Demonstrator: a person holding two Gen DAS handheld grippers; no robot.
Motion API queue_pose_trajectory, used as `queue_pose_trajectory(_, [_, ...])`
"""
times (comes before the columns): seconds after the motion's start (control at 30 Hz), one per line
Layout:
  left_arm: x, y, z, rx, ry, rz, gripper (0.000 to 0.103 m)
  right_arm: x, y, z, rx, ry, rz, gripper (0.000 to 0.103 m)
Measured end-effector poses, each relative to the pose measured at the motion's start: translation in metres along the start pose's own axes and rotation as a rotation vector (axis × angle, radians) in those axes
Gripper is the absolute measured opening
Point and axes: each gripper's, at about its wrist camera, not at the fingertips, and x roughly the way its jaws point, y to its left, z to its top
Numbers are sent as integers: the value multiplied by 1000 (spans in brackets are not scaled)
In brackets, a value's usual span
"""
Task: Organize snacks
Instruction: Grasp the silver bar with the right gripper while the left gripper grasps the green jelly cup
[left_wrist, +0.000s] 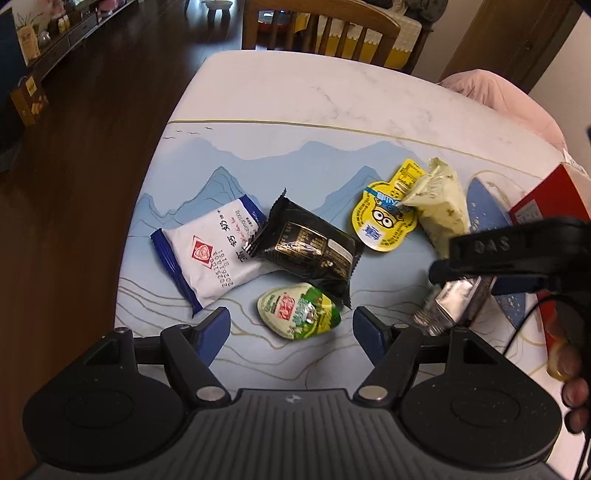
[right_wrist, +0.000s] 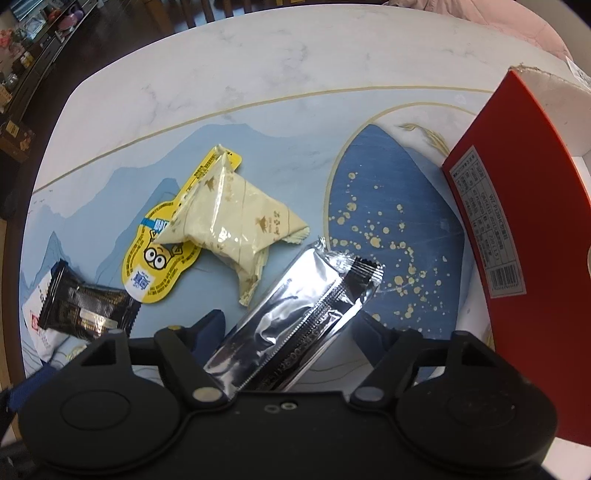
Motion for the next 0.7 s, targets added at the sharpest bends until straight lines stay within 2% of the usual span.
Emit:
queue_pose_trajectory(0.07, [4,0,1,2,11,-4,72,-1,-1,-2,-15,3,8,70])
queue_pose_trajectory(0.13, [6,-1,2,5,23,-5,65,-3,-2,-3,-25,1,9,65])
queue_pose_trajectory(0.27, [7,-5,2,17,17,12,62,-7,-7,-8,-34,-6,26,58])
queue_pose_trajectory(0.4, [6,-6,2,30,13,25,50,-10,-13,-13,-39,-17,32,56])
queue_pose_trajectory(0.7, [3,-1,-2,2,1,3,46,-19,-33,-24,-38,-35,55,49])
